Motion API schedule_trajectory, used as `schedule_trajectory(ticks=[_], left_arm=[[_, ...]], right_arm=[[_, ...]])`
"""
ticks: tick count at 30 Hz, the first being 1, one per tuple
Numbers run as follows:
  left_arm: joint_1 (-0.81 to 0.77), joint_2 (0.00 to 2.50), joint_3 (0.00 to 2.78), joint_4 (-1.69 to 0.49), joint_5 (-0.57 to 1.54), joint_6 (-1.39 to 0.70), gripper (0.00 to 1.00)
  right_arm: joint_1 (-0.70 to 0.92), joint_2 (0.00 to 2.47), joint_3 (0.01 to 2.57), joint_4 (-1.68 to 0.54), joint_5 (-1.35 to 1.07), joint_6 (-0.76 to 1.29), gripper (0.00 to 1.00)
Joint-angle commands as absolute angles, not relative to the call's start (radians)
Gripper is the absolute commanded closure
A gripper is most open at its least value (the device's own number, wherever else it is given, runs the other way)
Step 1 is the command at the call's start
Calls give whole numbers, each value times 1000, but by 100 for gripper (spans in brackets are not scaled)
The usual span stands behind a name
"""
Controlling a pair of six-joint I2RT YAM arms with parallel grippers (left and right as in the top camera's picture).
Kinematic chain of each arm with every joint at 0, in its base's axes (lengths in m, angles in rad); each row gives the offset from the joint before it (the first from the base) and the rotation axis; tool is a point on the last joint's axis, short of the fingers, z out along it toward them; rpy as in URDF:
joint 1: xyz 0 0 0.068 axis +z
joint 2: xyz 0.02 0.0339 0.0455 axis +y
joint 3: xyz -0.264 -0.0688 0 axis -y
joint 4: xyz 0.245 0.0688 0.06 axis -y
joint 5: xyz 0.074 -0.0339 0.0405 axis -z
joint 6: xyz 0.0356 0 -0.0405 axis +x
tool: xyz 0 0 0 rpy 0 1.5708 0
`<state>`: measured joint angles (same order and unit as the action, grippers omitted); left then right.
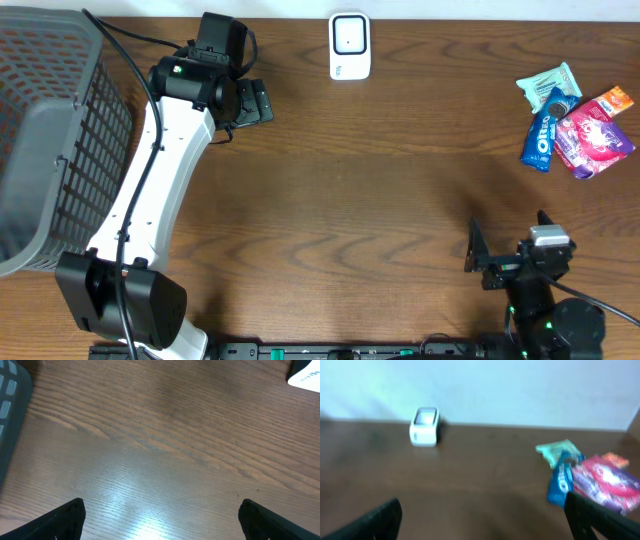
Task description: Scan the item barcode
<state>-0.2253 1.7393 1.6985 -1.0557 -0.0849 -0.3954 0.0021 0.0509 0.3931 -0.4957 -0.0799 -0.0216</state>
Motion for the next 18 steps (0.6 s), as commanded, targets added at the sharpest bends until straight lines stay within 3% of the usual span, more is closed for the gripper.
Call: schedule_trajectory(ticks=[1, 18], left_arm=[[-224, 1745, 1704, -1061, -94, -393, 2], [-224, 1745, 1704, -1061, -94, -393, 2]], right_arm=[[-23, 12, 316, -411, -131, -35, 1], [-80, 5, 28, -5, -175, -35, 1]])
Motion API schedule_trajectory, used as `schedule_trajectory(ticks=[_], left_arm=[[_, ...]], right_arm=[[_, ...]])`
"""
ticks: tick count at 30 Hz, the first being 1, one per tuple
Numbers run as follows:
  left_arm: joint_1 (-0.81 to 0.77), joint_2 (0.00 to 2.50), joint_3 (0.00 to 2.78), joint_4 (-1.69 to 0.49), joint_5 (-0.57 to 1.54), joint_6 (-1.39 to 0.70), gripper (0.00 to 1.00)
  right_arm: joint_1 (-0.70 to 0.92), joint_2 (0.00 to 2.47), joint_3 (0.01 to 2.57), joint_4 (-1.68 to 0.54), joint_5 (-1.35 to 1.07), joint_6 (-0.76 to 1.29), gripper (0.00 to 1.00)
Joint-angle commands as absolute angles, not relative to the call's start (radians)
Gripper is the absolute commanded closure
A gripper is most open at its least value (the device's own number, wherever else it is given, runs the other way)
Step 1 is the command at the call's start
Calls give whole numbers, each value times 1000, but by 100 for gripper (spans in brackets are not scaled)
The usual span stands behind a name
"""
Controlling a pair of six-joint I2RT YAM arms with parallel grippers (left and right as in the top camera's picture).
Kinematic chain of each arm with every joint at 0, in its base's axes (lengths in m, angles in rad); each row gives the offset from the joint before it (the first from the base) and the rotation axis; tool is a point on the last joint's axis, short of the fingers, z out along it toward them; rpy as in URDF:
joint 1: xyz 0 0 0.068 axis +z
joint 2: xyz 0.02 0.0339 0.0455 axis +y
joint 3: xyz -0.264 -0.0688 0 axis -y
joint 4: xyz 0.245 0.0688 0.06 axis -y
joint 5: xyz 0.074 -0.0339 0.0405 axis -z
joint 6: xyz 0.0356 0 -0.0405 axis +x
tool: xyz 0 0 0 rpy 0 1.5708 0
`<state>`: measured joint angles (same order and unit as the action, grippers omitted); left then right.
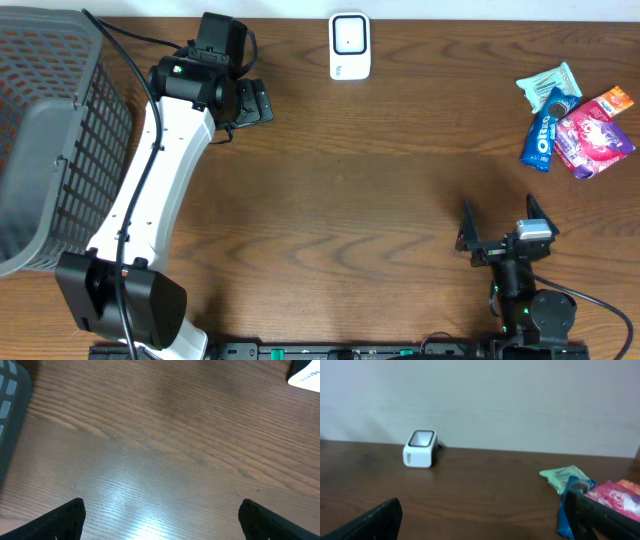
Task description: Scan the item barcode
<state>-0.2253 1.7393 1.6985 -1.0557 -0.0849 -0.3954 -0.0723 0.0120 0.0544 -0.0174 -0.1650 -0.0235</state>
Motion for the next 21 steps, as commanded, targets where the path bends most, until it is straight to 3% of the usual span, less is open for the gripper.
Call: schedule_trajectory(ticks=[1, 21], left_arm=[[-224, 1745, 1704, -1061, -94, -393, 2], [-224, 1745, 1704, -1061, -94, -393, 2]], right_arm=[[-80, 5, 19, 2, -175, -35, 1], [-94, 5, 6, -71, -103, -51, 1]])
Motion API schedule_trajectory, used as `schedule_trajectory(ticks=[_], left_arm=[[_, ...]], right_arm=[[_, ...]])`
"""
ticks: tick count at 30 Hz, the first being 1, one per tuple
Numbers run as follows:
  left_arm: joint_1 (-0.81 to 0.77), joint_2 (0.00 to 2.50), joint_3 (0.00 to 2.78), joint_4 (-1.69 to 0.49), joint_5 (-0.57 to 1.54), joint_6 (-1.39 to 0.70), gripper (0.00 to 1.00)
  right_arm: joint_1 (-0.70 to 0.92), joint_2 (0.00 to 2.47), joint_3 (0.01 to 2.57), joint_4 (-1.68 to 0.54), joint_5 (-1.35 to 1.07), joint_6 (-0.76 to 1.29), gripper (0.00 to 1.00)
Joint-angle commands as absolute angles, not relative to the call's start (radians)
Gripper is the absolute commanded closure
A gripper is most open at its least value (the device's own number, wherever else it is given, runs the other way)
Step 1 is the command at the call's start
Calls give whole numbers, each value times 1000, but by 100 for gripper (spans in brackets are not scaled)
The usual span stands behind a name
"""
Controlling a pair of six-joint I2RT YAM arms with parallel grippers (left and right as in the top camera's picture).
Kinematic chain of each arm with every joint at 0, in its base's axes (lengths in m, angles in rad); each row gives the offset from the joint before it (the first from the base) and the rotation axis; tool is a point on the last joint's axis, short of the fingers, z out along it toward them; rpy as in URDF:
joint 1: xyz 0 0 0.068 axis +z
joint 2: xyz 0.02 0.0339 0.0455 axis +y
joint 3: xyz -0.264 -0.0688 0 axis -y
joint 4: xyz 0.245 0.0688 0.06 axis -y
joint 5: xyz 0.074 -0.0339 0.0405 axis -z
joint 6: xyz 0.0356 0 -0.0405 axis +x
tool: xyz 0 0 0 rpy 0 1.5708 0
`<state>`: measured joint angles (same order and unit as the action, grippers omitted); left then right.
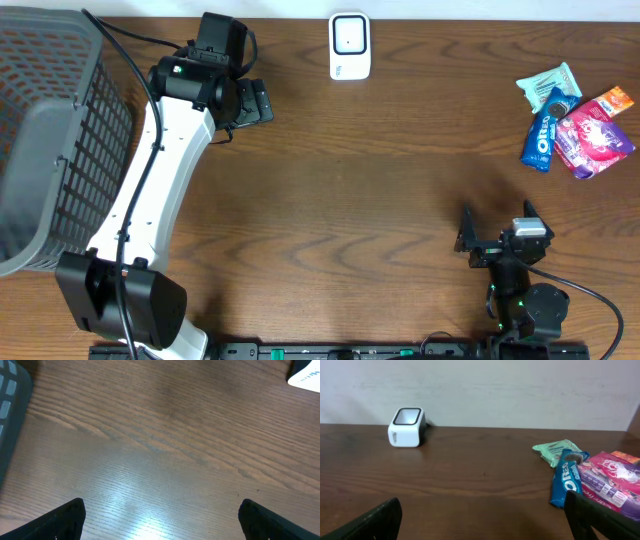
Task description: Scan the item barcode
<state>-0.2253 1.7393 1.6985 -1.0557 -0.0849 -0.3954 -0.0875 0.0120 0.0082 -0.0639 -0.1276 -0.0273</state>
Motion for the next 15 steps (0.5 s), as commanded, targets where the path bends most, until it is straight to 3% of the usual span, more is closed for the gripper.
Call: schedule_trajectory(ticks=[1, 15], left_arm=[[-224, 1745, 1704, -1061, -94, -393, 2], [-224, 1745, 1704, -1061, -94, -393, 2]], right_arm=[[-94, 5, 6, -71, -103, -51, 1], [-11, 5, 6, -70, -126, 30, 1]])
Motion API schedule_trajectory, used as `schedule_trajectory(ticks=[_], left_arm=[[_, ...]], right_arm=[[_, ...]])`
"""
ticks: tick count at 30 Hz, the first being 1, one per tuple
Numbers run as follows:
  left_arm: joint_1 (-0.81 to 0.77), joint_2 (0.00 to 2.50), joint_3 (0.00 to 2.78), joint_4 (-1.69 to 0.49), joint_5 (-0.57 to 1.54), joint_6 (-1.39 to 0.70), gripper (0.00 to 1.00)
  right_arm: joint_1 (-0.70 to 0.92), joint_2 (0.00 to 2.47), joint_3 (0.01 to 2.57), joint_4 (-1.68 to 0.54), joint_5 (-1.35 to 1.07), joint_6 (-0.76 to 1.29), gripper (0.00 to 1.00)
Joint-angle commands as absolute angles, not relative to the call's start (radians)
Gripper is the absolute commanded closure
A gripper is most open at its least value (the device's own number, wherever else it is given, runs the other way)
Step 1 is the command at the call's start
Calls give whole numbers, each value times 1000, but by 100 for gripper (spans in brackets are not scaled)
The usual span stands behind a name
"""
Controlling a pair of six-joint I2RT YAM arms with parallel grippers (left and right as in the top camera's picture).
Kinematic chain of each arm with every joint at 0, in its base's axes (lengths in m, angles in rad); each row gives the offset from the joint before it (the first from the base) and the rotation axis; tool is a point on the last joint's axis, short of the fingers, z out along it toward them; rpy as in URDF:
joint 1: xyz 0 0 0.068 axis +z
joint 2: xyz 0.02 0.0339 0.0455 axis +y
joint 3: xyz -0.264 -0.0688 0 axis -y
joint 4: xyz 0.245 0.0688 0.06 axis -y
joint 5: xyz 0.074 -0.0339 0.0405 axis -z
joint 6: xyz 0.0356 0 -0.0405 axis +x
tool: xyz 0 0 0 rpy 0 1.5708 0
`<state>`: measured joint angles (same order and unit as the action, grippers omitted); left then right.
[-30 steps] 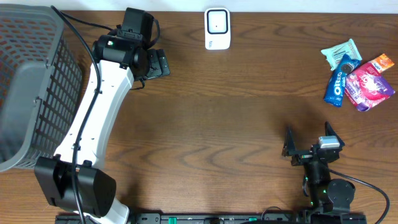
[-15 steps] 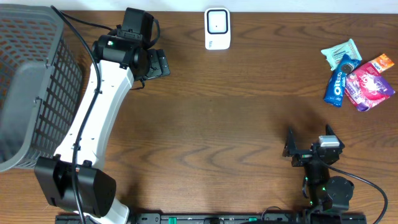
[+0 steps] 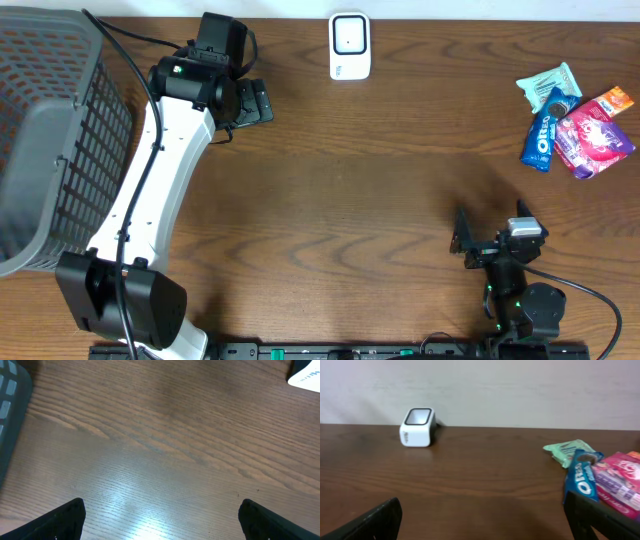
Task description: Scan the item barcode
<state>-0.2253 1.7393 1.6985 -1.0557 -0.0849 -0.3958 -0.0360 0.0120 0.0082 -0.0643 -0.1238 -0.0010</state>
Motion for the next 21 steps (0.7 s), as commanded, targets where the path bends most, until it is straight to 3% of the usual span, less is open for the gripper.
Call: schedule_trajectory(ticks=[1, 21], left_arm=[[-224, 1745, 1704, -1061, -94, -393, 2], [-224, 1745, 1704, -1061, -94, -393, 2]], right_arm=[[-2, 5, 6, -70, -126, 30, 1], [38, 5, 6, -78, -59, 28, 1]])
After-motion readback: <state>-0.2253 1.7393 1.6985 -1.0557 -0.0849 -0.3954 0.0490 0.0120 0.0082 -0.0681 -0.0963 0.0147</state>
